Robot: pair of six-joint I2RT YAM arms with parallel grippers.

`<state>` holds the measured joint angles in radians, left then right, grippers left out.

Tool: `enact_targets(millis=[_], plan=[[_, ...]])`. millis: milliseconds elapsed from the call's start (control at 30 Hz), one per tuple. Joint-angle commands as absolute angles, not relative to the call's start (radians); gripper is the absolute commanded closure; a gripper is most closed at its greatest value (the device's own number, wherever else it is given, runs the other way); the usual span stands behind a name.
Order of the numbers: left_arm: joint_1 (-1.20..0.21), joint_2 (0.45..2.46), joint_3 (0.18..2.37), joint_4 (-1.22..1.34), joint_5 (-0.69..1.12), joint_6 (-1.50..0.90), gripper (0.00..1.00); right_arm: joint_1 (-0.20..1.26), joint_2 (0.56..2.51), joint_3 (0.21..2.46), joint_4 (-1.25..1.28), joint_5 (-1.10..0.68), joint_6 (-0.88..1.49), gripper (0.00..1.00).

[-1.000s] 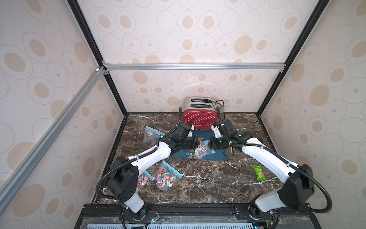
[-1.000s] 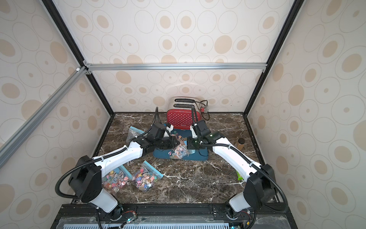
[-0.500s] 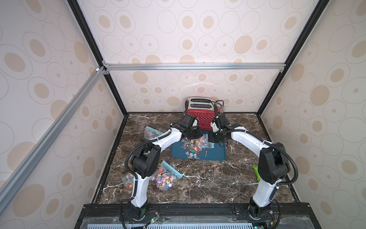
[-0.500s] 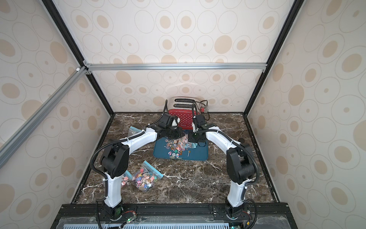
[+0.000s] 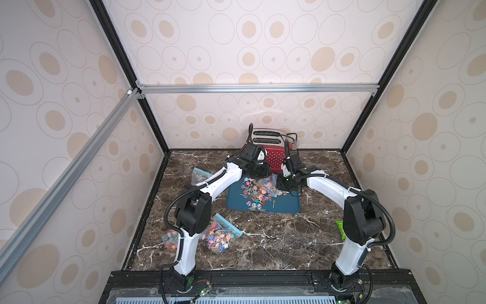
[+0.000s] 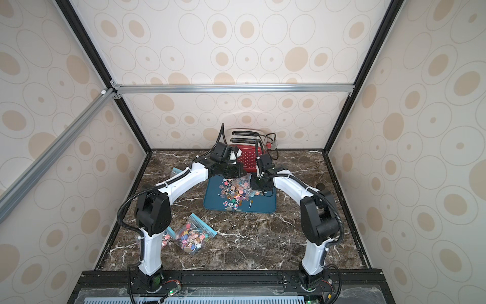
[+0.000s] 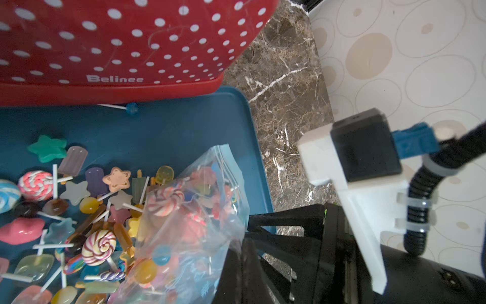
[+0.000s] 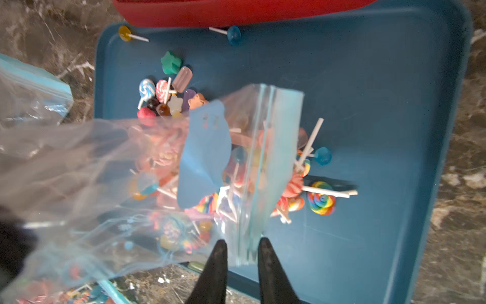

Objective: Pour candies out of the ziploc bag
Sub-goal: 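Pour the candies out of the ziploc bag onto the tray.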

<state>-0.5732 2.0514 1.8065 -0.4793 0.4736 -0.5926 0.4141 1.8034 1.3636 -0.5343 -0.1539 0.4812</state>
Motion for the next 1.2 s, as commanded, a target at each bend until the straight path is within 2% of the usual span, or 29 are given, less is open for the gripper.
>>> enact_targets(millis=[0, 367, 800, 933, 1167], plan=[[-0.569, 2.063, 1.893, -0.553, 0.488, -0.536, 1.00, 0.414, 1.740, 1.338, -0.535, -0.126, 0.497, 0.69], [-0.584, 2.123, 2.121, -0.856, 0.414, -0.437, 1.00, 0.416, 1.623, 1.272, -0.555, -0.088, 0.496, 0.58], [-0.619, 2.179, 2.298, -1.048, 0.352, -0.379, 1.00, 0.416, 1.555, 1.203, -0.537, -0.079, 0.515, 0.58], [-0.631, 2.215, 2.365, -1.125, 0.293, -0.368, 1.00, 0.415, 1.550, 1.190, -0.530, -0.096, 0.522, 0.58], [-0.634, 2.157, 2.399, -1.182, 0.152, -0.356, 1.00, 0.414, 1.529, 1.174, -0.527, -0.095, 0.520, 0.58]])
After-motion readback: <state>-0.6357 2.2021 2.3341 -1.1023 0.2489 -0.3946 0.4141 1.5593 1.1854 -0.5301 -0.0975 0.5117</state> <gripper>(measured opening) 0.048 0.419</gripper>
